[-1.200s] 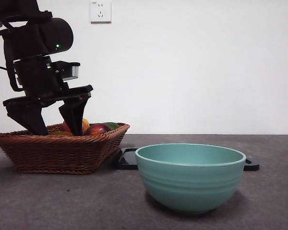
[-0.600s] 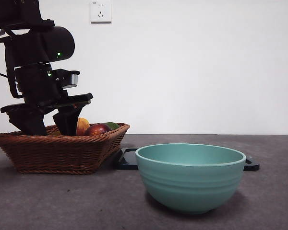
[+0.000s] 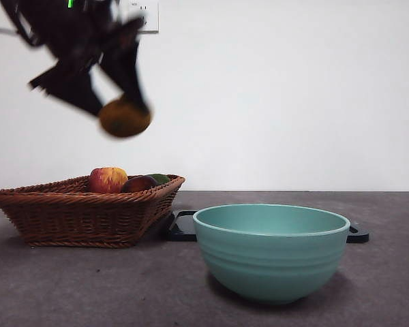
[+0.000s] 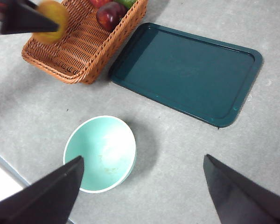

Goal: Pick up the wifruite, put it on the bowl, pick up the plate, put it on desk

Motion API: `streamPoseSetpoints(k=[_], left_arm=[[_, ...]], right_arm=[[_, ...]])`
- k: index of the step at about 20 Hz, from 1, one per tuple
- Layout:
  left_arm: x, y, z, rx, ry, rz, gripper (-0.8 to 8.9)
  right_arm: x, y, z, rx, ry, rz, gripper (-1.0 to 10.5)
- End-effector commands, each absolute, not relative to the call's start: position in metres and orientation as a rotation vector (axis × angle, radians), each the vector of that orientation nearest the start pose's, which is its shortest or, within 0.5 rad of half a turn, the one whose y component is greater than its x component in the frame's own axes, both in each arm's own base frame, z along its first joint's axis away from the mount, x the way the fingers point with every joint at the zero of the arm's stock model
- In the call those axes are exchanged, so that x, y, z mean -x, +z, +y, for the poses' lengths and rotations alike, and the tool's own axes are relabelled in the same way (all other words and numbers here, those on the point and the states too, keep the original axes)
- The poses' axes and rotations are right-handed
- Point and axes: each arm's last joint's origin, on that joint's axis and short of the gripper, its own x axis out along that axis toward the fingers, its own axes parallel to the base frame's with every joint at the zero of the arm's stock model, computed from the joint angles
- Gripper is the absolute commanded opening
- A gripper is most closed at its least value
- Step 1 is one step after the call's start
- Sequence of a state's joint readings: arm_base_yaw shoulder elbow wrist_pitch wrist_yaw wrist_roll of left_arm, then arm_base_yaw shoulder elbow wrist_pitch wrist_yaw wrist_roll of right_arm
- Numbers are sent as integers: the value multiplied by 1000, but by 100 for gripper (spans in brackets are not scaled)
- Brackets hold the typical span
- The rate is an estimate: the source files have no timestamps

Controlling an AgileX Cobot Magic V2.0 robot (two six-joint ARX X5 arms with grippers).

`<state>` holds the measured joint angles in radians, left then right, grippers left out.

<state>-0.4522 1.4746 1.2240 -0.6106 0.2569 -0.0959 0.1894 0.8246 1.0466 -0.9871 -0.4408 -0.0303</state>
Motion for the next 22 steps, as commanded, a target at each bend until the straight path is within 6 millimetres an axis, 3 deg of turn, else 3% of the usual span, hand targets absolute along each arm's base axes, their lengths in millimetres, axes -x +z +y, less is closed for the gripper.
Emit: streamPoseSetpoints(k=[1,6,11,17,22], left_arm=[[-253,309,-165,-18,-750,865,182],[-216,303,-218,-137,-950,878,183],[-205,267,-261,-267,-983,940,183],[-203,224,-293,-392,-956,983,183],[-205,198,-306,-436,-945,1012,185]], right_arm=[[-130,351,38,-53,605,735,411],[-130,351,37,-49,594,737,411],[-130,351,37,-49,593,737,411],[-130,351,37,-49,594,737,411],[-130,351,37,-49,594,737,411]])
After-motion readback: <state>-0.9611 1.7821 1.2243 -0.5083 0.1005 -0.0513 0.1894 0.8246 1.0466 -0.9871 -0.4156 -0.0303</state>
